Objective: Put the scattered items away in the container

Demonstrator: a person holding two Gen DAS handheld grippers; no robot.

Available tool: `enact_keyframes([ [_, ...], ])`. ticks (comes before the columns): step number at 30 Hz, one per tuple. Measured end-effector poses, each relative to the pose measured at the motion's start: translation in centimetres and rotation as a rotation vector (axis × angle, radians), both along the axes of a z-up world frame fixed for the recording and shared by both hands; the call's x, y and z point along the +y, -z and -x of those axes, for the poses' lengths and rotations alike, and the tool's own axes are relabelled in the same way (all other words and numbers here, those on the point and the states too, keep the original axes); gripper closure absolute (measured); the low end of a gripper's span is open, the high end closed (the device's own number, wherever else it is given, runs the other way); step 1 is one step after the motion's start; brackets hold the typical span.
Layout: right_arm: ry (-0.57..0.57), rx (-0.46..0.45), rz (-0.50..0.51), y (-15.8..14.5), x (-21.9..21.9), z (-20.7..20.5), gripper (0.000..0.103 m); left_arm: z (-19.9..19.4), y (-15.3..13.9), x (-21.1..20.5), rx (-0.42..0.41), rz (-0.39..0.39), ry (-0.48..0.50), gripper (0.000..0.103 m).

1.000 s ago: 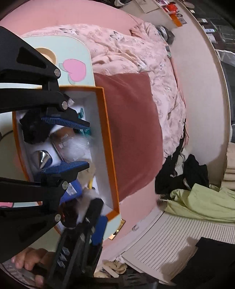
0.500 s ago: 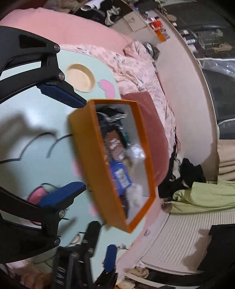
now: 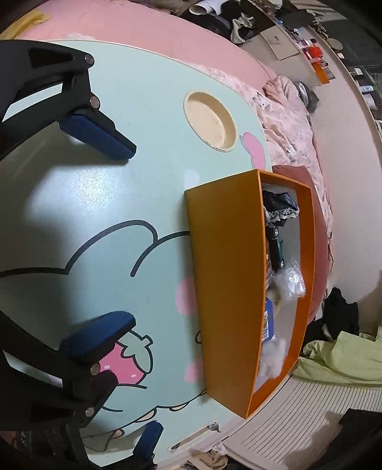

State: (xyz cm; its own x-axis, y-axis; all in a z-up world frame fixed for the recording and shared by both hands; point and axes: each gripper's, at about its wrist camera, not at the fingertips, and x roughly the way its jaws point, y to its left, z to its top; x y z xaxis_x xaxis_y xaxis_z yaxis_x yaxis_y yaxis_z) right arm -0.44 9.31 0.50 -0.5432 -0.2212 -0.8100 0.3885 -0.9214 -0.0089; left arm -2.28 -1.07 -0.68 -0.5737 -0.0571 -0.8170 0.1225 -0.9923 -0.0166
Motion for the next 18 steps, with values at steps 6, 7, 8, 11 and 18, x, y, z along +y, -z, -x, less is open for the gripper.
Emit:
enact_keyframes([
  [6,0.000,0.014,0.009,0.4,0.1,-0.4,0.000,-0.5,0.3,-0.2,0.000,0.000,0.002,0.000],
  [7,0.000,0.015,0.010,0.4,0.2,-0.5,0.000,-0.5,0.2,-0.4,-0.005,0.000,0.003,0.000],
  [8,-0.002,0.016,0.011,0.4,0.1,-0.7,0.000,-0.6,-0.3,-0.5,-0.015,-0.001,-0.009,0.000],
  [11,0.000,0.017,0.016,0.3,0.3,-0.7,0.000,-1.5,-1.0,-0.3,-0.003,0.006,-0.045,0.000],
  [18,0.101,0.025,0.010,0.2,1.2,-1.3,0.000,-2.5,-1.2,-0.3,0.018,0.004,-0.018,0.000],
])
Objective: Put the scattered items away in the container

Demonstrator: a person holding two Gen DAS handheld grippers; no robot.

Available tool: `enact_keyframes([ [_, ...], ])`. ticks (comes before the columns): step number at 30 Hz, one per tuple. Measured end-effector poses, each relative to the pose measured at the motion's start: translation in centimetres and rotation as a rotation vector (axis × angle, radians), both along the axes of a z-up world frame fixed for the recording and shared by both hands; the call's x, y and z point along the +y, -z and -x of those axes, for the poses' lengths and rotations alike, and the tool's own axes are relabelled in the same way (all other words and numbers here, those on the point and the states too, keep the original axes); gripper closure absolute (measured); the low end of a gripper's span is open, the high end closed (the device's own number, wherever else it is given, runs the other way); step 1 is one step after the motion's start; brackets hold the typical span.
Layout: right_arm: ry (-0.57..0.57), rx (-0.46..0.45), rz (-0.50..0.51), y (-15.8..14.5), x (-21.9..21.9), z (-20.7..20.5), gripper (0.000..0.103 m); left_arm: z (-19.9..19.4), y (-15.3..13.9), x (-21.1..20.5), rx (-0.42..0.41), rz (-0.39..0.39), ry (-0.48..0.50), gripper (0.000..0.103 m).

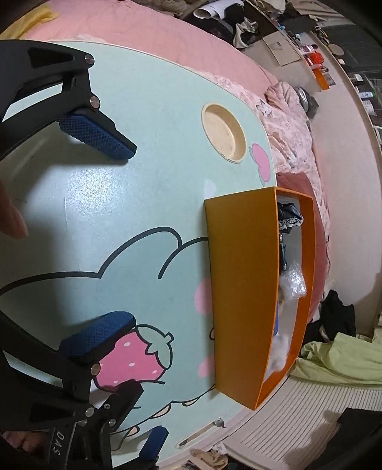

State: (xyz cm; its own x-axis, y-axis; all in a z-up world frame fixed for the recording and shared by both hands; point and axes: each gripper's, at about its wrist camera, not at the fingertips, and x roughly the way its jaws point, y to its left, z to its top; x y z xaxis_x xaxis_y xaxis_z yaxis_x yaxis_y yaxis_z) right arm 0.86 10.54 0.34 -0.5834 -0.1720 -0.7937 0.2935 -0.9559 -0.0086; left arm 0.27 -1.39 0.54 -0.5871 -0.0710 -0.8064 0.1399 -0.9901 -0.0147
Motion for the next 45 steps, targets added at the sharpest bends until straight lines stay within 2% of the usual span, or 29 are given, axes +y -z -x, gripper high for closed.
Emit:
enact_keyframes([
  [45,-0.004,0.011,0.005,-0.01,0.13,0.25,0.000,0.24,-0.20,0.09,0.004,-0.002,0.009,0.000],
])
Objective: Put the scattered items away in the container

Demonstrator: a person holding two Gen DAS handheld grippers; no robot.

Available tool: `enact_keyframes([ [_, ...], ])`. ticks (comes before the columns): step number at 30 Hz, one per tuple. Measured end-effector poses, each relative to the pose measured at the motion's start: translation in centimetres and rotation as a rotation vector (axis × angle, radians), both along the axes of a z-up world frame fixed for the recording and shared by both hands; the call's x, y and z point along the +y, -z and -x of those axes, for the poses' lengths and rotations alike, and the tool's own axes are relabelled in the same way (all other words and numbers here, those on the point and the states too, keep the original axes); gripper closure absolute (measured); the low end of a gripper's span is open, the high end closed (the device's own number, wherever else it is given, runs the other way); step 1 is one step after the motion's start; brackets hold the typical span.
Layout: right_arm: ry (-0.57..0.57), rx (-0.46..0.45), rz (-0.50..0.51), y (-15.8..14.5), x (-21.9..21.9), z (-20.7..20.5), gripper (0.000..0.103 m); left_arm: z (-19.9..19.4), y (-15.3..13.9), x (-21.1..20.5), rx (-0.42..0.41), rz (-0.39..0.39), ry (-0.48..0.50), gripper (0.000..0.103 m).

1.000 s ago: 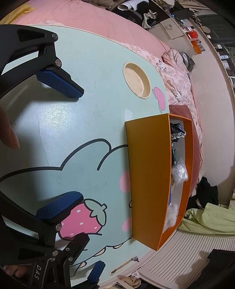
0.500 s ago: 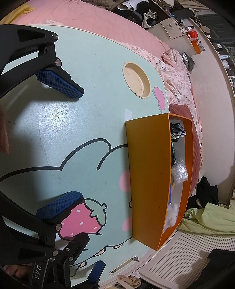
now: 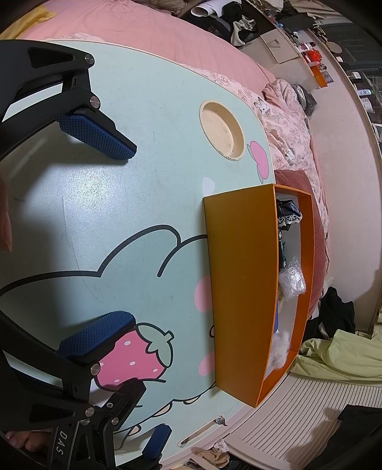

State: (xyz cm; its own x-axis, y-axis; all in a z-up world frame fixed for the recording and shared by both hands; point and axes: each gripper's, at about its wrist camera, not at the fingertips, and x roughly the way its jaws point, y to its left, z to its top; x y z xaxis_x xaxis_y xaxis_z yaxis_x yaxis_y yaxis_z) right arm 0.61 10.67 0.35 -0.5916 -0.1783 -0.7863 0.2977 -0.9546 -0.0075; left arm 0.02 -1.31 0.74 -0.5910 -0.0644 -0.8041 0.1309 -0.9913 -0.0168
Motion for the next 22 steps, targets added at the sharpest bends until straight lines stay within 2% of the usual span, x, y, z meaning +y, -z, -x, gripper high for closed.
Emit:
enact_keyframes([
  [22,0.000,0.000,0.000,0.01,0.00,-0.01,0.000,-0.03,-0.13,0.36,0.002,0.001,0.002,0.000],
])
